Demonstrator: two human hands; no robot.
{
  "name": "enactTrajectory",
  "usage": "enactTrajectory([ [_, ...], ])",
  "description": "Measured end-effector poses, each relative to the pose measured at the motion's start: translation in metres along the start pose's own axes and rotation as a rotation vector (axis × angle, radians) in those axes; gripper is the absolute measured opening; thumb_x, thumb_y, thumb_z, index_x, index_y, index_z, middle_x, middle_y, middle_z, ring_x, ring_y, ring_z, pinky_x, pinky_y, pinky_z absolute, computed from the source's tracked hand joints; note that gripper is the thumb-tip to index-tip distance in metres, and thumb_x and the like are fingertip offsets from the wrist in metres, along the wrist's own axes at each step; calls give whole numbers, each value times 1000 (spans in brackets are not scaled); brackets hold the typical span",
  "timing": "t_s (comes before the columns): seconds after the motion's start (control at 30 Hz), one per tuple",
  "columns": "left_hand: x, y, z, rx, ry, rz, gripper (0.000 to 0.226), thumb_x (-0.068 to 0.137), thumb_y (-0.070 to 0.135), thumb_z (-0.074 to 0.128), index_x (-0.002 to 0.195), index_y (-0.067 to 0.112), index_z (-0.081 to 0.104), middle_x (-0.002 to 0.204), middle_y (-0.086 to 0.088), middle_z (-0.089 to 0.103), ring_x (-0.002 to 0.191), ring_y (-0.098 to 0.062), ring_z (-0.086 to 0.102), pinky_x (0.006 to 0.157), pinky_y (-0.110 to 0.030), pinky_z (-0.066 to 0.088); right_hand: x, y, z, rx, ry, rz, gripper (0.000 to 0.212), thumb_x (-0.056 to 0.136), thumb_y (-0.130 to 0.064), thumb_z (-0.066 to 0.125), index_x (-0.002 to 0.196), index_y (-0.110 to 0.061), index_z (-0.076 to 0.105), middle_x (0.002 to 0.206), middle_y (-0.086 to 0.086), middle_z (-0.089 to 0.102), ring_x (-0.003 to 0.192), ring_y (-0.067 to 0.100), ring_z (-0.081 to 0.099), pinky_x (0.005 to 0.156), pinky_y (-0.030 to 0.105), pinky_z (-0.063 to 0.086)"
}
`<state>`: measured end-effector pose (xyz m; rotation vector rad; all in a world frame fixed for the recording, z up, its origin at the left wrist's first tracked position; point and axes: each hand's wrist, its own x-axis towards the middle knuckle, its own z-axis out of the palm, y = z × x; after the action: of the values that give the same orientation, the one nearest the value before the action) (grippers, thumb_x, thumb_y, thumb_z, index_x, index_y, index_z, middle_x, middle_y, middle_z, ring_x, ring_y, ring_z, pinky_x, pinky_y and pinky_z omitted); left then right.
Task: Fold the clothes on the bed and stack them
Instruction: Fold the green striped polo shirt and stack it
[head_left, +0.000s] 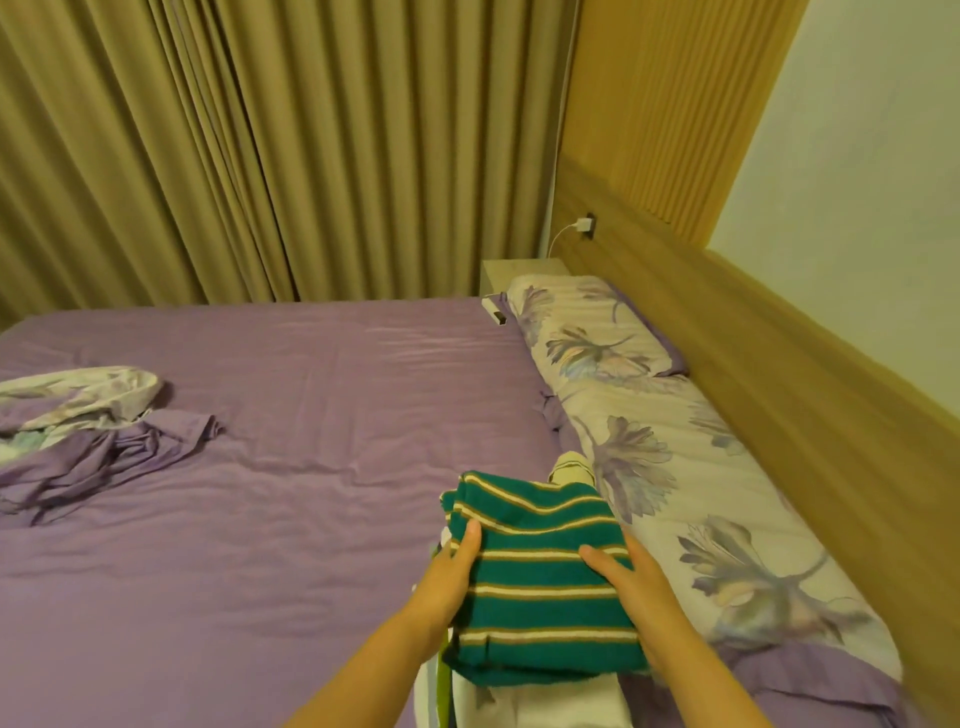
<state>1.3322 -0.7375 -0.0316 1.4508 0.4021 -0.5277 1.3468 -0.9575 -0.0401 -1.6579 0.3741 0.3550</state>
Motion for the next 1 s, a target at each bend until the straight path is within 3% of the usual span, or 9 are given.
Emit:
enactTrajectory([
  [0.13,22,-37,8,268,6,-82,66,95,39,53,146,21,16,147,-4,38,132,-24,41,109,-38,34,19,50,1,-279,-43,92,52,90,-35,59,137,-25,37,134,1,52,118,22,52,105,35,40],
  [0.2,26,-57,12,526,8,-8,77,94,25,57,149,19,3,150,-2,34,133,-21,41,109,-31,33,21,69,6,-489,-35,40,55,96,-25,49,145,-22,24,141,0,44,123,21,49,101,25,36],
  [0.27,31,-67,11,666,38,46,76,96,22,52,149,20,-3,150,-1,34,132,-20,43,108,-29,34,25,80,9,-636,-12,-14,52,100,-26,39,148,-23,18,146,0,39,128,19,44,105,27,33],
  [0.37,40,-66,5,680,118,11,64,100,20,42,150,20,2,148,-2,38,131,-22,44,106,-29,35,33,82,11,-704,17,-8,49,101,-30,34,147,-23,20,144,0,40,129,19,42,106,29,33],
  [0.47,38,-62,-1,761,174,-28,43,101,24,40,141,20,24,138,-4,50,120,-20,52,100,-29,40,37,84,14,-702,7,-9,51,100,-26,40,145,-16,21,142,5,42,127,22,45,104,29,37],
  [0.53,29,-61,-7,892,183,-54,31,102,31,36,131,21,36,131,-3,55,109,-18,55,96,-30,44,31,81,16,-864,53,-32,58,97,-35,42,146,-19,17,142,5,41,128,23,44,105,32,37],
  [0.63,8,-65,-17,1027,168,-80,36,102,34,36,136,22,38,136,-3,51,121,-19,51,100,-30,42,8,70,21,-1136,149,-111,67,94,-39,45,149,-19,12,151,3,29,139,22,29,113,34,30],
  [0.73,-21,-71,-29,1179,119,-92,43,101,33,40,142,20,36,142,-4,44,127,-21,46,104,-31,39,-28,60,35,-1313,84,-181,67,96,-36,44,151,-20,9,158,3,10,145,23,12,116,35,21],
  [1.0,-137,-87,-86,1312,82,-78,49,100,33,41,146,18,33,144,-8,39,128,-28,43,103,-36,39,-135,53,123,-1359,-142,-351,58,98,-32,41,149,-22,16,157,0,17,143,20,19,116,34,17],
])
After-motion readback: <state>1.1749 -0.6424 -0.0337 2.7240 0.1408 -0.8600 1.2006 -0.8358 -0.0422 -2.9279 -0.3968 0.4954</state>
